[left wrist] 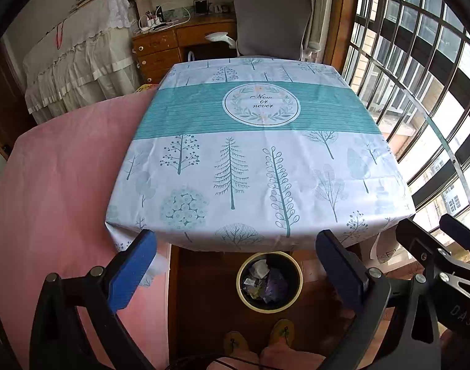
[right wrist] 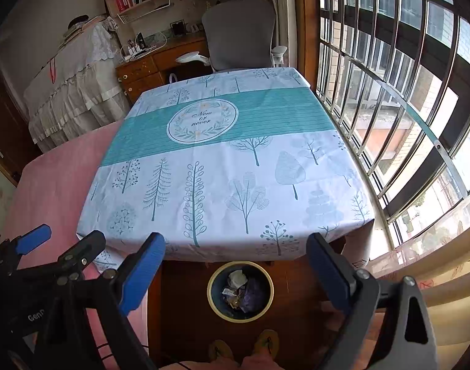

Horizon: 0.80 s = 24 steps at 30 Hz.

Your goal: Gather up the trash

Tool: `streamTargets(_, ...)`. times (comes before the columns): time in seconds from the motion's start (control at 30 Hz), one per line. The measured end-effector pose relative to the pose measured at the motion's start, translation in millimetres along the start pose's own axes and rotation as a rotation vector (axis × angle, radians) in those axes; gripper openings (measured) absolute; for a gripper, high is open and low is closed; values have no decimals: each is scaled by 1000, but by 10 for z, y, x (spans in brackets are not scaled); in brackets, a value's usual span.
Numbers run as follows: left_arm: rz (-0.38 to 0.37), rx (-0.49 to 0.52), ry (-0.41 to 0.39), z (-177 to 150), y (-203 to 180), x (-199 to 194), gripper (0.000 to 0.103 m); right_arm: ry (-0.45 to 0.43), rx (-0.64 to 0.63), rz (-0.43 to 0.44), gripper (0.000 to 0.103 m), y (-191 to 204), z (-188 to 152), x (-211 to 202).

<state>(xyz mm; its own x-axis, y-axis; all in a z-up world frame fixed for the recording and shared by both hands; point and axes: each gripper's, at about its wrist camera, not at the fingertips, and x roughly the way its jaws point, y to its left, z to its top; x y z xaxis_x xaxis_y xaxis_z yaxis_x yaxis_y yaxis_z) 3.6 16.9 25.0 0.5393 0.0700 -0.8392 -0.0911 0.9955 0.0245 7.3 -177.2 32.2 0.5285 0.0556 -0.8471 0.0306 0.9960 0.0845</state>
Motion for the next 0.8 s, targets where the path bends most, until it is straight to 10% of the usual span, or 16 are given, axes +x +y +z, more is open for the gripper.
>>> streamTargets(0.8, 13, -4, 21, -83, -80, 0, 102, 8, -3, 13, 94, -49, 2, 15)
